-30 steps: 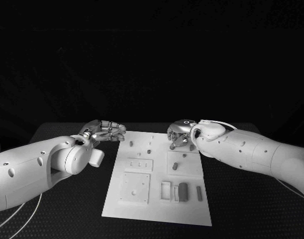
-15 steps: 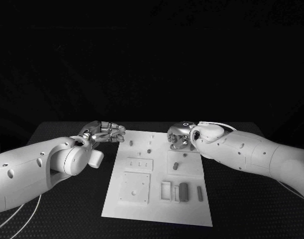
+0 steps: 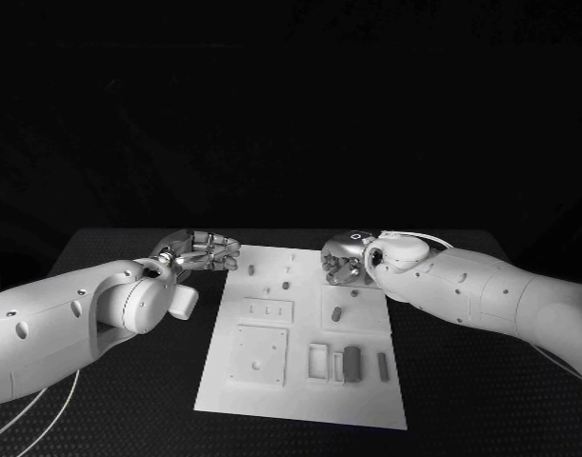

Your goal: Assemble the parts on the task board

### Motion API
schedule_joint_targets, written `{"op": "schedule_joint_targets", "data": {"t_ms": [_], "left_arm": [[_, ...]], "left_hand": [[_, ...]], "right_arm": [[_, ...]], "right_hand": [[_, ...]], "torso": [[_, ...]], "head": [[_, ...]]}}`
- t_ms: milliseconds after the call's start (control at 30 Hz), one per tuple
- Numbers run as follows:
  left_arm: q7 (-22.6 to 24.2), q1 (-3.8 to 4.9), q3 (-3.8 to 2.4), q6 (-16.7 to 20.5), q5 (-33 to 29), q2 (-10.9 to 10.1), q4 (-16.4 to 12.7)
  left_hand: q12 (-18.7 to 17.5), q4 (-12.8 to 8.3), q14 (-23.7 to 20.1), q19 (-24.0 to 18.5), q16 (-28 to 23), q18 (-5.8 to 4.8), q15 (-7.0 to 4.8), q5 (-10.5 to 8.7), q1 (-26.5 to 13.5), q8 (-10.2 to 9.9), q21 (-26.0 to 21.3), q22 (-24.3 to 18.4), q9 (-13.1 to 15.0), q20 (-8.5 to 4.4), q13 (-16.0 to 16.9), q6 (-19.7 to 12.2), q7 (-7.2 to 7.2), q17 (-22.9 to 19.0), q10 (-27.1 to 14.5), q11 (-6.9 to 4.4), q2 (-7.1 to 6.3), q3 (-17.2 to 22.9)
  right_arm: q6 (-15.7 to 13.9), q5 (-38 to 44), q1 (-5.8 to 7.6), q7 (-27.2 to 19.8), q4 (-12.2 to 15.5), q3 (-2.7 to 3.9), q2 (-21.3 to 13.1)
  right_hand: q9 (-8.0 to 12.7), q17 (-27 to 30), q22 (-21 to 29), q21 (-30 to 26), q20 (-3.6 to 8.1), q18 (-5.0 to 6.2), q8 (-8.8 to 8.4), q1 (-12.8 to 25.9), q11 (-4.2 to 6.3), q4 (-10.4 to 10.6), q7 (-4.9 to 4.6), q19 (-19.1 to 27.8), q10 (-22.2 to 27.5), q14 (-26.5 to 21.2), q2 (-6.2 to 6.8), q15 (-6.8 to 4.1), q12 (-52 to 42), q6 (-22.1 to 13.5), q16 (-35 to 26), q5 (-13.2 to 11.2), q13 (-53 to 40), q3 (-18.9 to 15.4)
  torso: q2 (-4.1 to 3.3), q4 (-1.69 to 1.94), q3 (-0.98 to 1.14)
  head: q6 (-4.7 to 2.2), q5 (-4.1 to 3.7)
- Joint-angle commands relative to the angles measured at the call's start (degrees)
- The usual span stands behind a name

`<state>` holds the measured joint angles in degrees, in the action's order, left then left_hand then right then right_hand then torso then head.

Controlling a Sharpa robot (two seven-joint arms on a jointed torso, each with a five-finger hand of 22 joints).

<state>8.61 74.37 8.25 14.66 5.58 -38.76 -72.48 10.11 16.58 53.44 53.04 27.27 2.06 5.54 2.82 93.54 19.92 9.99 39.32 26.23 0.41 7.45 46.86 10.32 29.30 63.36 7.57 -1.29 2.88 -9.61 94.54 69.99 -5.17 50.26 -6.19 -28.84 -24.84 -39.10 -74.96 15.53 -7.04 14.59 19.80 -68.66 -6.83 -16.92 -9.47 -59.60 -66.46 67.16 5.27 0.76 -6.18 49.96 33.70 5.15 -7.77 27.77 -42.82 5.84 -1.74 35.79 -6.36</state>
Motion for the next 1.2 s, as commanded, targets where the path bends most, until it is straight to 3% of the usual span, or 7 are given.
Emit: {"op": "schedule_joint_targets", "data": {"t_ms": [33, 200, 500, 600, 800, 1000, 1200], "left_arm": [[0.4, -0.02, -0.05, -1.1, 0.2, 0.2, 0.0], [0.3, -0.05, -0.05, -1.2, 0.2, 0.2, 0.1], [0.3, -0.05, -0.05, -1.3, 0.2, 0.2, 0.1], [0.3, -0.05, -0.05, -1.3, 0.2, 0.2, 0.1], [0.3, -0.07, -0.05, -1.3, 0.2, 0.3, 0.2], [0.3, -0.12, -0.05, -1.3, 0.2, 0.3, 0.2], [0.3, -0.12, -0.05, -1.2, 0.2, 0.2, 0.2]], "left_hand": [[-0.3, 0.1, 0.2, 0.4, -0.3, -0.14, 0.35, 0.10, -0.5, -0.4, -0.2, -0.1, -0.1, -0.21, -0.1, 0.3, 0.28, 0.1, 0.4, 0.07, -0.03, -0.4], [-0.3, 0.1, 0.2, 0.4, -0.3, -0.14, 0.36, 0.10, -0.6, -0.4, -0.3, -0.1, -0.1, -0.21, -0.1, 0.3, 0.28, 0.1, 0.5, 0.07, -0.01, -0.4], [-0.4, 0.1, 0.3, 0.4, -0.4, -0.14, 0.35, 0.10, -0.6, -0.4, -0.3, -0.1, -0.1, -0.22, -0.1, 0.4, 0.28, 0.2, 0.5, 0.07, 0.04, -0.4], [-0.4, 0.1, 0.3, 0.4, -0.4, -0.14, 0.35, 0.10, -0.6, -0.4, -0.3, -0.1, -0.1, -0.22, -0.1, 0.4, 0.27, 0.2, 0.5, 0.07, 0.04, -0.4], [-0.4, 0.0, 0.3, 0.4, -0.5, -0.14, 0.35, 0.10, -0.7, -0.5, -0.3, -0.1, -0.1, -0.22, -0.1, 0.4, 0.27, 0.3, 0.5, 0.07, 0.04, -0.4], [-0.4, 0.0, 0.3, 0.4, -0.5, -0.14, 0.35, 0.10, -0.7, -0.5, -0.3, -0.1, -0.1, -0.22, -0.1, 0.4, 0.27, 0.3, 0.5, 0.07, 0.04, -0.4], [-0.5, 0.0, 0.3, 0.4, -0.6, -0.14, 0.34, 0.10, -0.7, -0.5, -0.4, -0.1, -0.1, -0.23, -0.1, 0.4, 0.27, 0.4, 0.6, 0.07, 0.04, -0.4]], "right_arm": [[1.4, 1.3, -0.30, 0.2, 0.0, -0.15, -0.1], [1.7, 1.7, -0.32, 0.4, -0.2, -0.15, 0.1], [1.8, 2.8, -0.56, 0.7, -0.1, -0.17, 0.3], [1.9, 3.2, -0.63, 0.9, -0.1, -0.20, 0.3], [1.7, 3.8, -0.75, 1.3, 0.0, -0.22, 0.3], [-0.8, 3.8, -0.78, 2.2, 0.2, -0.22, 0.2], [-5.2, 2.7, -0.78, 4.1, 1.7, -0.20, -0.3]], "right_hand": [[-0.1, -0.1, -1.4, 0.3, 0.04, 0.41, 0.17, -0.2, -0.08, 0.1, 0.14, -0.4, -0.6, 0.5, -0.46, -0.02, 0.1, 0.6, 0.4, 0.4, 0.1, 0.3], [-0.1, -0.2, -1.4, 0.4, 0.08, 0.41, 0.18, -0.3, -0.03, 0.1, 0.20, -0.4, -0.7, 0.5, -0.58, -0.06, 0.1, 0.7, 0.4, 0.4, 0.1, 0.4], [-0.3, -1.0, -1.4, 1.4, 0.43, 0.41, 0.65, -1.2, 0.64, 0.0, 0.92, -0.9, -2.8, 1.2, -1.93, -0.63, -0.4, 2.6, 0.7, 0.4, 0.0, 1.0], [-0.1, -1.5, -1.4, 2.1, 0.42, 0.41, 0.52, -0.7, 1.03, 0.3, 1.32, -1.5, -4.3, 1.9, -0.87, -0.90, -0.5, 4.2, 0.7, 0.5, 0.0, 7.1], [-0.3, -2.2, -1.5, 3.3, 0.84, 0.41, 0.79, 0.1, 1.52, 0.2, 1.82, -1.9, -5.8, 2.5, -1.01, -1.35, -0.7, 5.6, 1.1, 0.4, -0.1, 8.9], [-0.7, -3.5, -1.5, 5.1, 1.48, 0.41, 1.16, 0.4, 2.18, 0.1, 2.32, -2.8, -7.3, 3.3, -1.71, -1.99, -1.0, 6.9, 2.5, 0.3, -0.5, 9.5], [-1.1, -4.5, -1.5, 7.1, 2.11, 0.41, 1.47, 0.7, 2.75, 0.1, 2.73, -3.6, -8.6, 4.0, -1.85, -2.58, -1.2, 7.9, 3.9, 0.3, -1.0, 9.7]], "torso": [[-0.15, -0.02, -0.04], [-0.25, 0.00, -0.05], [-0.40, 0.01, -0.11], [-0.45, 0.00, -0.13], [-0.56, 0.02, -0.16], [-0.62, 0.02, -0.19], [-0.70, 0.02, -0.19]], "head": [[0.08, -0.18], [-0.01, -0.21], [-0.11, -0.23], [-0.14, -0.34], [-0.21, -0.39], [-0.53, -0.45], [-0.91, -0.40]]}}
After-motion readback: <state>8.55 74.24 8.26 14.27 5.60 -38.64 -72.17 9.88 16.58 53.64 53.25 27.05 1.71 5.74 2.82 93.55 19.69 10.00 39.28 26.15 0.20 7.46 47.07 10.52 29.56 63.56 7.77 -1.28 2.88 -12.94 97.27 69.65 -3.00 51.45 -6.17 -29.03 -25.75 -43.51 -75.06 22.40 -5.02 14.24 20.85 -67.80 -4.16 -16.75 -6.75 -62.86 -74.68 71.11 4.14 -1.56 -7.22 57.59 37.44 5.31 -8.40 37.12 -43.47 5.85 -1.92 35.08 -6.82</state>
